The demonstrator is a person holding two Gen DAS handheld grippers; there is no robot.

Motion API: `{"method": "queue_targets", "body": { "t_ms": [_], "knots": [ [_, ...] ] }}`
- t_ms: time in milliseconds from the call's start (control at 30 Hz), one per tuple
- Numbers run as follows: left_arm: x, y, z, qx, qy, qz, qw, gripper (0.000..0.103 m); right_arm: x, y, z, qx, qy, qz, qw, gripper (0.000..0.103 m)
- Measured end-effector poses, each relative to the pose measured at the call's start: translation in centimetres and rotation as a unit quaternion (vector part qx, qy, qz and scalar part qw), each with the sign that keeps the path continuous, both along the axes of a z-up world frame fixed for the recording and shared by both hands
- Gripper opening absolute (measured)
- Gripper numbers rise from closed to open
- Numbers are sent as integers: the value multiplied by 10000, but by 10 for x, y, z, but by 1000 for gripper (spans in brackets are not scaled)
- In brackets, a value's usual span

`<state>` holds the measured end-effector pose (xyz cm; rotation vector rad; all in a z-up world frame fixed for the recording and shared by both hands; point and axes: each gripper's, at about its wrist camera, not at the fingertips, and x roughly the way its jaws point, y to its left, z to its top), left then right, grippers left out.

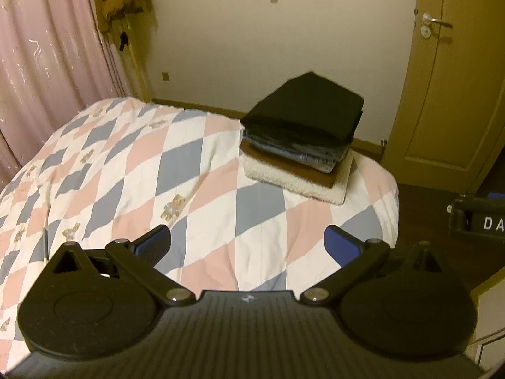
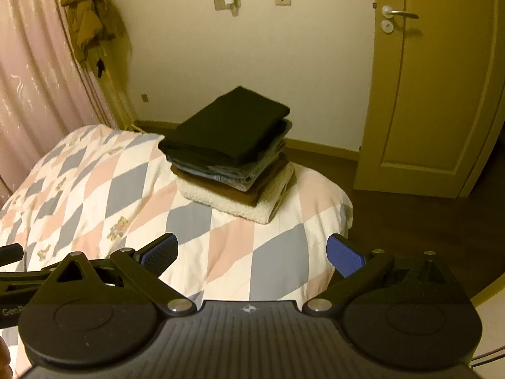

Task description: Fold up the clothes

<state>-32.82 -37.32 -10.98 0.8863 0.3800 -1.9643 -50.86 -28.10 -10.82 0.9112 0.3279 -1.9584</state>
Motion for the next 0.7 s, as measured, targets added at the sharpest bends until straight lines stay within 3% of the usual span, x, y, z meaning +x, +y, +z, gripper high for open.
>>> {"method": "queue_targets", "body": {
  "t_ms": [700],
  "knots": [
    [-19,-33,-30,409,-169,47,9990,102,-17,-37,-25,398,-63,71,9992,103]
  ]
}}
